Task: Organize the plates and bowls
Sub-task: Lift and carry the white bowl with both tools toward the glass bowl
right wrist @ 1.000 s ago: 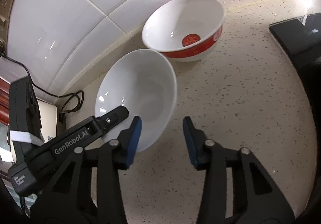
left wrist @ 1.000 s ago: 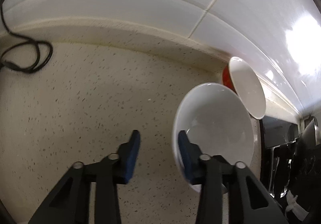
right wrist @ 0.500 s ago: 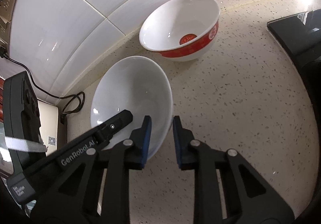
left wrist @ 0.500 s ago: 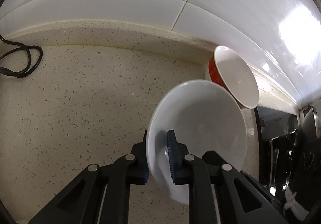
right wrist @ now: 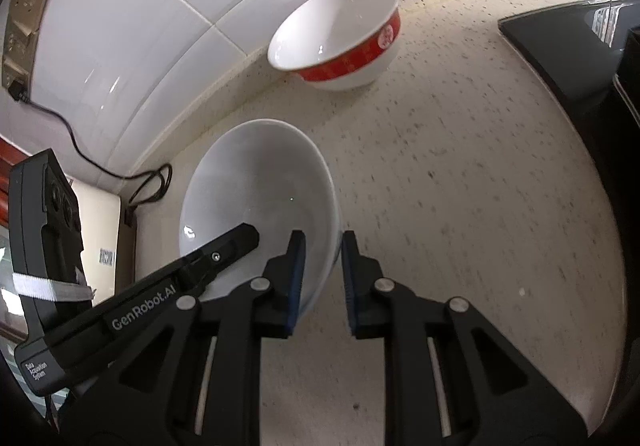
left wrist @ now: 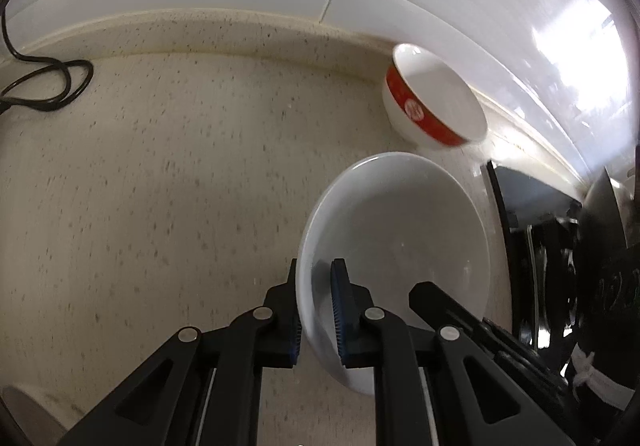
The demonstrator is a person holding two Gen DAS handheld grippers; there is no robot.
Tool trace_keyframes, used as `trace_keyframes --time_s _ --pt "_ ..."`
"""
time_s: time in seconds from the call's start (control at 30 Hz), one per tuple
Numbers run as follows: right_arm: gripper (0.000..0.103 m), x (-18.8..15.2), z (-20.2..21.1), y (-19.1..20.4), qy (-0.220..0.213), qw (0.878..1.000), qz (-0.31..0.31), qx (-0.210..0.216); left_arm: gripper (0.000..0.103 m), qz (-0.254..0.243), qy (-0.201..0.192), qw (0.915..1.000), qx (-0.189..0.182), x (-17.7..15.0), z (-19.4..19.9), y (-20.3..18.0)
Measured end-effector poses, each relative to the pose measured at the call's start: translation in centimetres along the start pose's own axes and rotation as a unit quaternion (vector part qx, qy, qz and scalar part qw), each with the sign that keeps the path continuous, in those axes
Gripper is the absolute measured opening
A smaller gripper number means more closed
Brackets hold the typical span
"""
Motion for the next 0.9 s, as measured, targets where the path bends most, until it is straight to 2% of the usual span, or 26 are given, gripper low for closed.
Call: trace_keyframes --time_s 0.2,0.33,0.5,0.6,0.9 --pt "0.02 -2.0 1.1 -0.2 0.01 1.0 0.009 -0.002 0.014 -0.015 0.004 0.9999 0.004 -1.9 0.7 -0.7" --pt "0.02 -3.4 2.1 -0.6 0.012 1.0 0.014 -0.004 0.014 -0.031 0.005 0.9995 0.008 -4.4 0.3 -1.5" --pt "0.02 -4.4 3.2 -0.9 0.014 1.0 0.016 -0.006 0.017 -0.037 0.015 0.9991 0.015 -5.8 0.4 -2.5" --pt "0.02 -5.1 4.1 -1.4 0.018 1.0 0.013 -0.005 0.017 -0.057 0.011 0.9981 0.021 -6.5 0.6 -3.1" --pt "0.02 -6.9 5.2 -1.2 0.027 0.999 0.03 -0.015 0.016 -0.059 0.016 0.9981 0.008 -9.2 1.4 -2.5"
Point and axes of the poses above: each gripper's, at about its wrist camera, not at the fingertips, and z roughly against the way its jaws point, y to its left, x to its top, the point moved 8 cm from there along -z, roughly the way its jaws point, and after that the axes turned 9 degrees about x, right-handed, at the moved point
